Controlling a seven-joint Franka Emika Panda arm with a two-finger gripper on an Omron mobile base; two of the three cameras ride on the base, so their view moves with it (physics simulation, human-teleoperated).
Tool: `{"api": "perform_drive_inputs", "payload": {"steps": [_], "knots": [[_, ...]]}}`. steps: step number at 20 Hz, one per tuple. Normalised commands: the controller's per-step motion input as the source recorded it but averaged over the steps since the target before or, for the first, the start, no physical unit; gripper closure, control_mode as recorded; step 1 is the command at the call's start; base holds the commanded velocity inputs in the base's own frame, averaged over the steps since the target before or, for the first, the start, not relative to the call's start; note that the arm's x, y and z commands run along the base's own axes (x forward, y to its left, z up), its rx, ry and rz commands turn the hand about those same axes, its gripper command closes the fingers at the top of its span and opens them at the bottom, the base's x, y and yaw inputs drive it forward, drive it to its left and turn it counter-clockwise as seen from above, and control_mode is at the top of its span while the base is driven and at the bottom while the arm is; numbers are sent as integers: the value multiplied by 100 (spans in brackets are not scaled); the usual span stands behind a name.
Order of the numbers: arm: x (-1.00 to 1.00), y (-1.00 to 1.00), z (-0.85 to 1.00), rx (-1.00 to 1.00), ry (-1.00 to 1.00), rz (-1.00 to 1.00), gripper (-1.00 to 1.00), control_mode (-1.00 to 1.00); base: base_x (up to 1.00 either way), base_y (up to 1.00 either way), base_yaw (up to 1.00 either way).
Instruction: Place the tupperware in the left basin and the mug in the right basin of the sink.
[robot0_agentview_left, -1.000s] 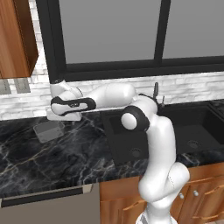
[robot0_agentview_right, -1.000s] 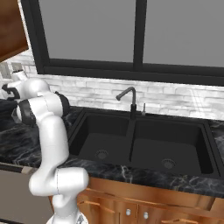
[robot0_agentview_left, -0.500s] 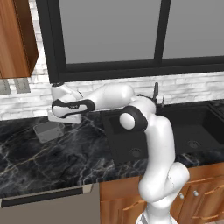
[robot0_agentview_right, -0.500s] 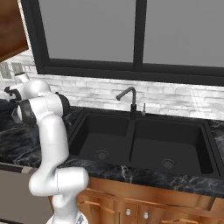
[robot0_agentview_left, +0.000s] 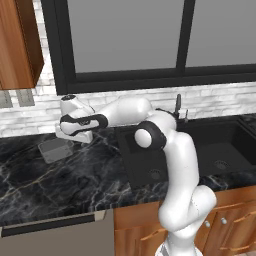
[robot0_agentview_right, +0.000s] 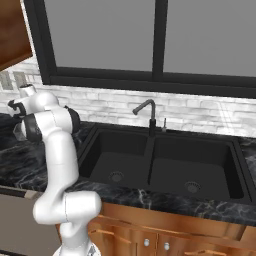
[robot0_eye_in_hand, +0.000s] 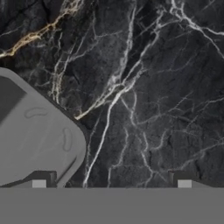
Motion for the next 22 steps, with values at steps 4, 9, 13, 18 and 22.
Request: {"api": "perform_drive_inputs", "payload": {"steps": [4, 9, 13, 18, 22], "knots": [[10, 7, -8, 1, 0, -5, -100, -100, 0, 0, 0], [8, 16, -5, 0, 0, -5, -100, -100, 0, 0, 0], [10, 15, 0, 0, 0, -2, -100, -100, 0, 0, 0], [3, 7, -2, 0, 5, 0, -100, -100, 0, 0, 0], [0, 0, -9, 0, 9, 0, -100, -100, 0, 0, 0]]}}
